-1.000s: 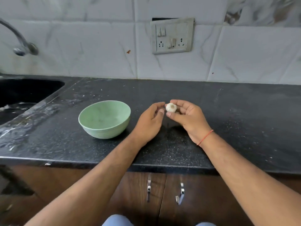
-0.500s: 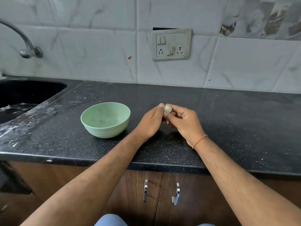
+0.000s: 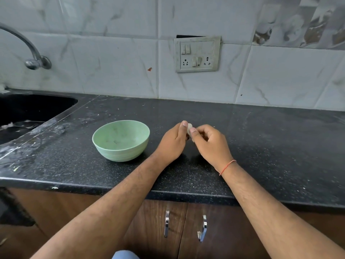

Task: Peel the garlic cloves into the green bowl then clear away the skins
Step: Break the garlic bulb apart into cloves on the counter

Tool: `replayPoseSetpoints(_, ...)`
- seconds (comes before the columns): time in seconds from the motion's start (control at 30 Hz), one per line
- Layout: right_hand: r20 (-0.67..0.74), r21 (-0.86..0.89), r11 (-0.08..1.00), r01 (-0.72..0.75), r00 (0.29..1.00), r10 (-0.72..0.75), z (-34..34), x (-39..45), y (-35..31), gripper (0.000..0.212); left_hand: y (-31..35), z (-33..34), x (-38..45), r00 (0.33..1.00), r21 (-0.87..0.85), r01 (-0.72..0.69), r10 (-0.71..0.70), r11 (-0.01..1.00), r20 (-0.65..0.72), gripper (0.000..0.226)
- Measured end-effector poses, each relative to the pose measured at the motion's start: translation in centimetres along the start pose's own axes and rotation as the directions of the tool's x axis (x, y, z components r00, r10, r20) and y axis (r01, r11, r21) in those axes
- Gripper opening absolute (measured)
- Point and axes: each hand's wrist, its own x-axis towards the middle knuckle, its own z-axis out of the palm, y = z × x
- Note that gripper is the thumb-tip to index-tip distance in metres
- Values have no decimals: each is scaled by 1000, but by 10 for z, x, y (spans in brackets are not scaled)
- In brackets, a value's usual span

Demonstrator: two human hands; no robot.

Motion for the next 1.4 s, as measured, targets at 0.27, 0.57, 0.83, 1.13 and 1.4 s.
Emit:
replayPoseSetpoints(0.27, 237, 26, 1000, -6, 972, -1, 1, -1, -6, 43, -4, 0, 3, 999, -6, -32, 32, 999, 26, 47)
replayPoseSetpoints(0.57, 238, 174, 982, -69, 971, 26, 6, 5, -1, 32, -2, 8, 7, 1000, -167, 6, -9, 986, -21, 42)
replayPoseSetpoints(0.83, 225, 254, 955, -153, 970, 95, 5, 8, 1, 34, 2, 8, 9, 998, -118, -44, 39, 992, -40, 38)
replayPoseSetpoints(1.13, -82, 66, 996, -62, 994, 67, 1, 10, 5, 61, -6, 6, 11, 1000, -76, -9, 9, 997, -4, 30)
replayPoseSetpoints(1.4, -179, 9, 1000, 6, 984, -5, -4, 10, 5, 57, -4, 5, 5, 983, -4, -84, 83, 996, 165, 44)
